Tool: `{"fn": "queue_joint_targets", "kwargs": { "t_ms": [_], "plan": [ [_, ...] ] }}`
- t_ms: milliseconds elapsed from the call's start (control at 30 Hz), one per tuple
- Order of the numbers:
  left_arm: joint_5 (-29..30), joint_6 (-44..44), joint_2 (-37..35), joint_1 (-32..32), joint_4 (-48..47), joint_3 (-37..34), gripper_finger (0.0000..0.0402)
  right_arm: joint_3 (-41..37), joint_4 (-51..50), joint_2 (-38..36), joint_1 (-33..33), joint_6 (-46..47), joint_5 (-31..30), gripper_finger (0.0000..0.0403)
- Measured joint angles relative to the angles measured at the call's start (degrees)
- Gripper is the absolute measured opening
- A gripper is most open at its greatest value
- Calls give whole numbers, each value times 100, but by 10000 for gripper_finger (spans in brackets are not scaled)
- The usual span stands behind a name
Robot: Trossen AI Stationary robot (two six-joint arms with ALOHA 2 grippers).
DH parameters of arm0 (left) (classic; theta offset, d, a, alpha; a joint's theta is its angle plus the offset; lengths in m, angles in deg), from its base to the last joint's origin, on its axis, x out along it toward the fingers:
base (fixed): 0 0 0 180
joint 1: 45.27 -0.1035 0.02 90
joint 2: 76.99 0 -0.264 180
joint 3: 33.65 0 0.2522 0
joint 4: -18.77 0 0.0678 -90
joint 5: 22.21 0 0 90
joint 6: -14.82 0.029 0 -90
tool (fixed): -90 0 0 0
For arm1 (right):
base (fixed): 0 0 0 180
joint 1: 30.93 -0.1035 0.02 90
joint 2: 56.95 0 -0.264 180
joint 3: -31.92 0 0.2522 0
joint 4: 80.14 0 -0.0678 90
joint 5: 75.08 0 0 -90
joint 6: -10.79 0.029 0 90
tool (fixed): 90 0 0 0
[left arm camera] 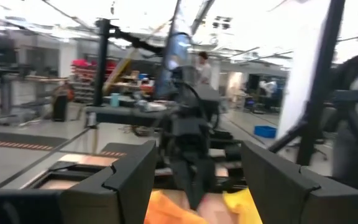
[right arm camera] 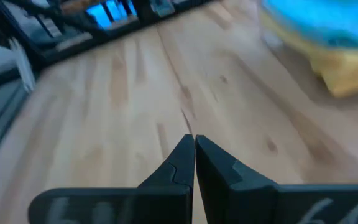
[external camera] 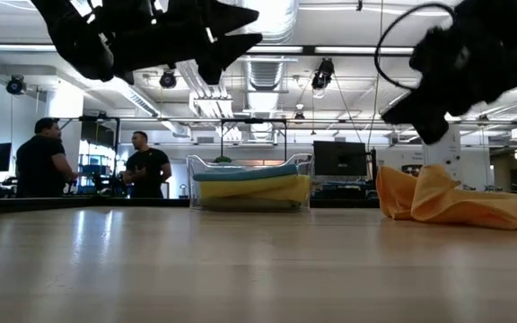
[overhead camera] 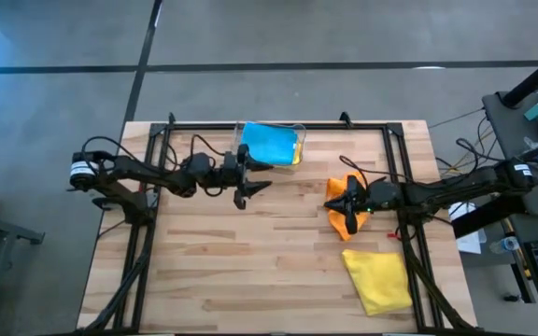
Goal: Fold microfiber towels
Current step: Fold the orange microfiber cloth
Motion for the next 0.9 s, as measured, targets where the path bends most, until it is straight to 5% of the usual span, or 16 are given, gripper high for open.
{"fn": "queue_joint_targets", "kwargs": {
  "t_ms": [267, 567, 900],
  "plan": [
    [-505, 391, 0, 296, -58, 55, 219, 1363, -1321, 15, 11, -262, -279, 8],
    [-538, 672, -2, 405, -156, 22, 219, 3051, -5524, 264, 13, -1160, -743, 18],
    [-545, 938, -2, 407, -640, 18, 219, 2968, -6555, 849, 13, 733, -758, 157]
  ]
}}
